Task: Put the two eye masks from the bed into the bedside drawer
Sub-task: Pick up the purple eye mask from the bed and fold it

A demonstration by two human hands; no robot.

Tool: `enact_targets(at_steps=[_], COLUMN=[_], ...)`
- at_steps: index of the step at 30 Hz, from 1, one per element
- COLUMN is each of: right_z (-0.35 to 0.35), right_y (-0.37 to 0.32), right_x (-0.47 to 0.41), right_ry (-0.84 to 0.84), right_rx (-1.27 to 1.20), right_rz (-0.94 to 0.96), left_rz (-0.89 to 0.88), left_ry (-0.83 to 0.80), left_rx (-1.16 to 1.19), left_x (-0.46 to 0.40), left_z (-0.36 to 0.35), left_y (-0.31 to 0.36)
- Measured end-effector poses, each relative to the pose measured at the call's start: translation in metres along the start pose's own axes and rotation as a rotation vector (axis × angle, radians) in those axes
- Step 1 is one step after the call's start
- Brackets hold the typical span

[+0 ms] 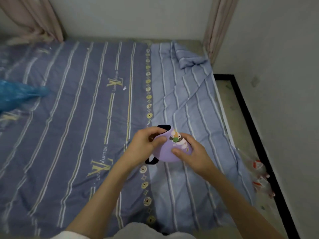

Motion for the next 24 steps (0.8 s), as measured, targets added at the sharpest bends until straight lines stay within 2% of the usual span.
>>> enact_targets(at_steps=[4, 7, 9, 12, 14, 16, 20, 24], right_z=[0.008, 0.014, 0.016, 0.011, 0.006, -0.002, -0.029, -0.032], right_y=[-0.041, -0.057, -0.066, -0.074, -0.077, -0.080, -0.080, -0.079], right_x=[-0.003, -0.004, -0.005, -0.006, -0.008, -0.010, -0.010, -0.017], right_ry=[0.034, 0.053, 0.060, 0.031, 0.037, 0.014, -0.139, -0.052], right_rx=[0.011, -0.026, -0.100, -0.263, -0.356, -0.475, -0.843, -0.949], right_rz=[0.066, 0.073, 0.079, 0.044, 0.020, -0.001, -0.112, -0.155], left_rz=[-0.103, -0.095, -0.060, -0.020, -0.031, -0.064, -0.086, -0.084], left_ry=[0.169, 0.352, 0.335, 0.167, 0.122, 0.184, 0.341, 0.490], left_rx=[-0.021, -0.020, -0.003, 0.028, 0.072, 0.099, 0.072, -0.205], left_x=[0.008, 0.020, 0.025, 0.030, 0.034, 0.038, 0.042, 0.048], left_z=[0.023, 0.041, 0.046, 0.040, 0.036, 0.039, 0.049, 0.059], left_y=[0.032, 0.032, 0.026, 0.022, 0.022, 0.025, 0.032, 0.034])
Point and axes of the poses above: each hand's wrist, its own x-axis away from the middle knuckle, its own z-axis out of the back of the hand, y = z × x, the point moved 8 cm from there along -x, towards the middle knuckle, and after that the axes turned 3 degrees about -x, right-handed, at the moved point
